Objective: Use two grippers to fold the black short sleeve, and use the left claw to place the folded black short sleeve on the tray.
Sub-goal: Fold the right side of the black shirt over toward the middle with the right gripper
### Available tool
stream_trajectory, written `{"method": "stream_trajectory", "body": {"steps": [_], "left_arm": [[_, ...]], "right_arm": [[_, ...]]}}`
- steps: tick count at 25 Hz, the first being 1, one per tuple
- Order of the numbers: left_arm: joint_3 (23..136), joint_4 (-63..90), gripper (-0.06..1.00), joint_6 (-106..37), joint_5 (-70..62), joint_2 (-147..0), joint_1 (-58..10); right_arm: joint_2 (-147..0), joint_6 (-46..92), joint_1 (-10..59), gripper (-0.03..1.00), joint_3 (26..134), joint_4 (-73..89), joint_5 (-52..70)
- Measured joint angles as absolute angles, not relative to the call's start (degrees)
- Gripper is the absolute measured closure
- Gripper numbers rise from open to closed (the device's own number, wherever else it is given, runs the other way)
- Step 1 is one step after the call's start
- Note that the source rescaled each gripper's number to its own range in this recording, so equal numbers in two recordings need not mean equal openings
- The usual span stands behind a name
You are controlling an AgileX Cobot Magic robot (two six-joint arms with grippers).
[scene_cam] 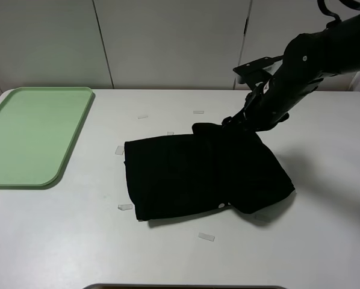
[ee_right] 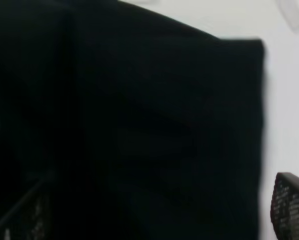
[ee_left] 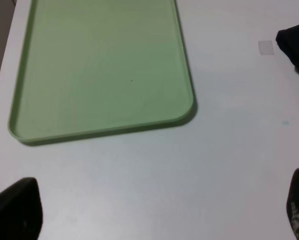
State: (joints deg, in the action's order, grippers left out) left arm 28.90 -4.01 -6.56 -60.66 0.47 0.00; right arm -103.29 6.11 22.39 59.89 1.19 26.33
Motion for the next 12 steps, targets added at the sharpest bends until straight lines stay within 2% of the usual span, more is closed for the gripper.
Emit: {"method": "stream_trajectory", "body": {"steps": [12], "left_arm": [[28.9, -4.03, -0.03, -6.56, -60.66, 0.47, 0.0]], "right_arm": [[-108.08, 6.11, 28.6, 0.01, 59.89, 7.88, 22.77]]}}
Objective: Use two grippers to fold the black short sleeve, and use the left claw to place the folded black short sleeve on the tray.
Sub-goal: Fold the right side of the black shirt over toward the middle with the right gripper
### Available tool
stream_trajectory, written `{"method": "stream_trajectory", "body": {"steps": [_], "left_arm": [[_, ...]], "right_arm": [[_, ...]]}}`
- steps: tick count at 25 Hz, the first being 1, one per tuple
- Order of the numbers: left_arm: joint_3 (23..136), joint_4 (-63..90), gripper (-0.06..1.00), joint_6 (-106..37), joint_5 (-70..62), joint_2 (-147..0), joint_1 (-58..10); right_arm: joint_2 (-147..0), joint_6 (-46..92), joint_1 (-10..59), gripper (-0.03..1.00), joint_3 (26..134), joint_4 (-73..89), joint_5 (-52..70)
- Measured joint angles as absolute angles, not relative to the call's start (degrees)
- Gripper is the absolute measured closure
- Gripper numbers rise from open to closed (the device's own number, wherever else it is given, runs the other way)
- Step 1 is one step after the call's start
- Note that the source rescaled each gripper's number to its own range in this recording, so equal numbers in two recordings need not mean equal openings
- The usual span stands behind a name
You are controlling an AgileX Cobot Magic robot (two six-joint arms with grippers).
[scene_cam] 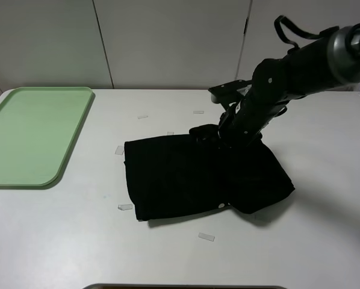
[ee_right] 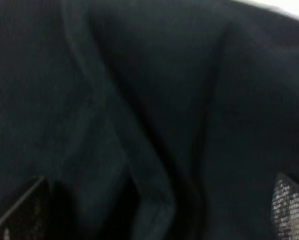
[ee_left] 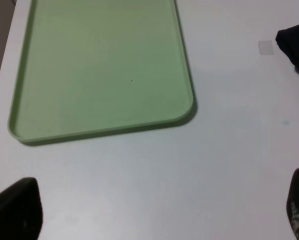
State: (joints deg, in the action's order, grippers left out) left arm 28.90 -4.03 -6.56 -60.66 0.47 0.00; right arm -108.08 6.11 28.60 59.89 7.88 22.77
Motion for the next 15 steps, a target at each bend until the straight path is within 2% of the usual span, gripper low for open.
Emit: {"method": "stream_trajectory", "body": {"steps": [9, 15], "left_arm": [[28.9, -4.03, -0.03, -6.56, -60.66, 0.47, 0.0], [28.9, -4.03, -0.03, -6.56, -60.66, 0.47, 0.0]], "right_arm": [[-110.58, 5.99, 33.24, 0.01, 61.03, 13.87, 20.28], [-110.58, 5.96, 33.75, 0.01, 62.63, 15.28, 19.5]]}}
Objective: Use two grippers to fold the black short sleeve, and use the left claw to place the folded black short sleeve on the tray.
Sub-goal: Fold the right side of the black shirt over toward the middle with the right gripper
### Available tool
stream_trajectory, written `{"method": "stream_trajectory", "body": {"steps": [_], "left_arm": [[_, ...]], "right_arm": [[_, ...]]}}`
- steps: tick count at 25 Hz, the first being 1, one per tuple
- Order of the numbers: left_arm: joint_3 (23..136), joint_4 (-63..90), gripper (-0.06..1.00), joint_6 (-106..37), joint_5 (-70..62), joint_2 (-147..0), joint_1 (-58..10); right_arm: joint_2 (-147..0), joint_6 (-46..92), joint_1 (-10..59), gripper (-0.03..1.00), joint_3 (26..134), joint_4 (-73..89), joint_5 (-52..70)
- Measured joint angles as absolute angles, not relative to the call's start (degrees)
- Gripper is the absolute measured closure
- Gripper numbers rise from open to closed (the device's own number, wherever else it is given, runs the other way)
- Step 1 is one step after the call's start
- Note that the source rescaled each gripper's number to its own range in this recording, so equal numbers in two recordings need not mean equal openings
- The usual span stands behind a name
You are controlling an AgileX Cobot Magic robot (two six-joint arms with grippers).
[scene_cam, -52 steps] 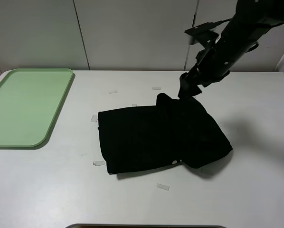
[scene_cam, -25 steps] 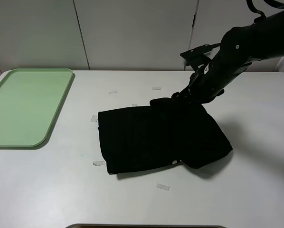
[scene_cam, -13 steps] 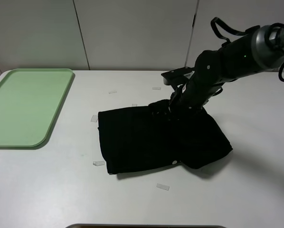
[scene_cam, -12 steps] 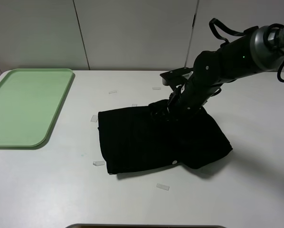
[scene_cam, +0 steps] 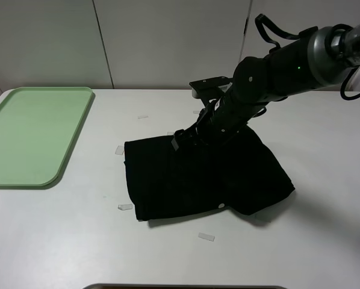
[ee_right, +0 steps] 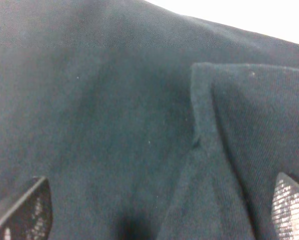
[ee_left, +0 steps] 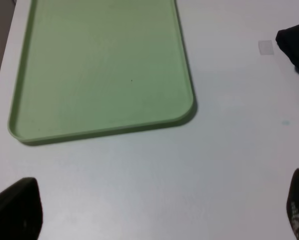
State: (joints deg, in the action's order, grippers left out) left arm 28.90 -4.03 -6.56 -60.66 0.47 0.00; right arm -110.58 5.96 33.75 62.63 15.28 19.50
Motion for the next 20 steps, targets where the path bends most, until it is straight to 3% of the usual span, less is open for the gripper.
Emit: {"method": "stream_trajectory", "body": {"steps": [6, 8, 10, 16, 17, 20], "left_arm": [[28.9, -4.08, -0.03, -6.56, -60.66, 0.47, 0.0], [28.9, -4.08, -0.03, -6.56, -60.66, 0.47, 0.0], [28.9, -4.08, -0.03, -6.56, -60.66, 0.47, 0.0], [28.9, -4.08, -0.03, -6.56, -60.66, 0.47, 0.0], [28.9, -4.08, -0.03, -6.56, -60.66, 0.47, 0.0], [28.9, -4.08, -0.03, -6.56, -60.66, 0.47, 0.0]], "right_arm": [[-112.1, 5.89, 33.75, 0.02, 62.65, 14.86, 19.33], [-112.69, 5.56, 33.75, 0.07, 62.65, 13.52, 18.81], [-113.07, 4.49, 33.43, 0.17, 62.65, 11.29, 18.29], [-113.12, -0.31, 33.11, 0.64, 62.65, 7.12, 17.7], [-113.12, -0.31, 33.11, 0.64, 62.65, 7.12, 17.7], [-113.12, -0.71, 33.11, 0.85, 62.65, 7.07, 17.18]]}}
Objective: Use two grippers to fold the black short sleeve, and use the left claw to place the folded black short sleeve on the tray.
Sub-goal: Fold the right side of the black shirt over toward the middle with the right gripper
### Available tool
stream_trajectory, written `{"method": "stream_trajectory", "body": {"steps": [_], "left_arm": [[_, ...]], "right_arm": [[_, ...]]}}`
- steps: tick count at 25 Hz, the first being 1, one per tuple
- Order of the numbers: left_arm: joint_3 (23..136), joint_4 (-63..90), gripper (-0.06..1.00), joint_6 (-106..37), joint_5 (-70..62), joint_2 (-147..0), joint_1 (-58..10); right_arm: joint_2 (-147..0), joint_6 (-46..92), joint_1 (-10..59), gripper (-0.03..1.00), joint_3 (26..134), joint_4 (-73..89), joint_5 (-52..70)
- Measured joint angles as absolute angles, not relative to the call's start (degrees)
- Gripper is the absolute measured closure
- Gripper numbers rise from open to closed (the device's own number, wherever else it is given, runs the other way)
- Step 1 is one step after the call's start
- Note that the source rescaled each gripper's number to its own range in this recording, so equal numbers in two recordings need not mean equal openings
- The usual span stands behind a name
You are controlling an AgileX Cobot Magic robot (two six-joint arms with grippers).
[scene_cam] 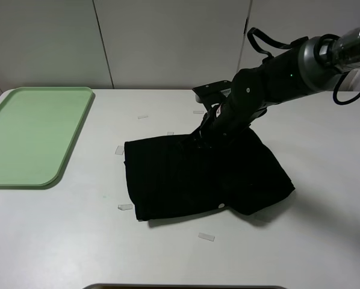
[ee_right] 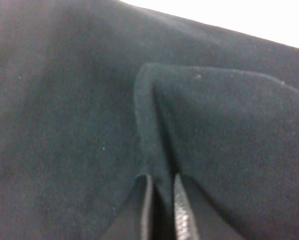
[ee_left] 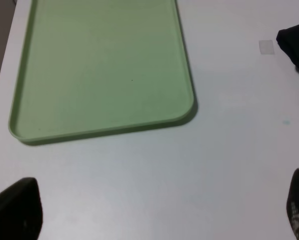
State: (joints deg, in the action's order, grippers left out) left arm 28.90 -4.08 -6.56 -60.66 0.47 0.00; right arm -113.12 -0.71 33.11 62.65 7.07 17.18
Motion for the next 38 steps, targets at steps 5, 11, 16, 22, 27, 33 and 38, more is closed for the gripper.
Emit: {"method": "stream_trajectory", "body": {"steps": [5, 11, 16, 22, 27, 33, 38], "left_arm": [[28.9, -4.08, -0.03, -6.56, -60.66, 0.47, 0.0], [28.9, -4.08, -0.03, -6.56, -60.66, 0.47, 0.0], [28.9, -4.08, -0.03, -6.56, -60.66, 0.47, 0.0], [28.9, -4.15, -0.03, -6.56, -60.66, 0.47, 0.0], [28.9, -4.14, -0.03, -6.56, -60.66, 0.47, 0.0], [28.9, -4.14, -0.03, -6.56, -60.66, 0.47, 0.0], [28.9, -4.14, -0.03, -6.56, -60.66, 0.47, 0.0]], "right_arm": [[-113.18, -0.9, 33.11, 0.97, 62.65, 6.9, 17.06], [-111.23, -0.9, 33.11, 0.97, 62.65, 6.9, 17.18], [-109.27, -0.9, 32.56, 0.97, 62.65, 6.37, 16.86], [-109.15, -1.04, 30.45, 0.97, 62.65, 5.87, 14.49], [-109.8, -1.86, 28.63, 0.97, 62.65, 5.79, 12.41], [-110.61, -2.41, 27.72, 0.97, 62.65, 5.79, 11.85], [-110.61, -2.41, 27.72, 0.97, 62.83, 5.79, 11.16]]}}
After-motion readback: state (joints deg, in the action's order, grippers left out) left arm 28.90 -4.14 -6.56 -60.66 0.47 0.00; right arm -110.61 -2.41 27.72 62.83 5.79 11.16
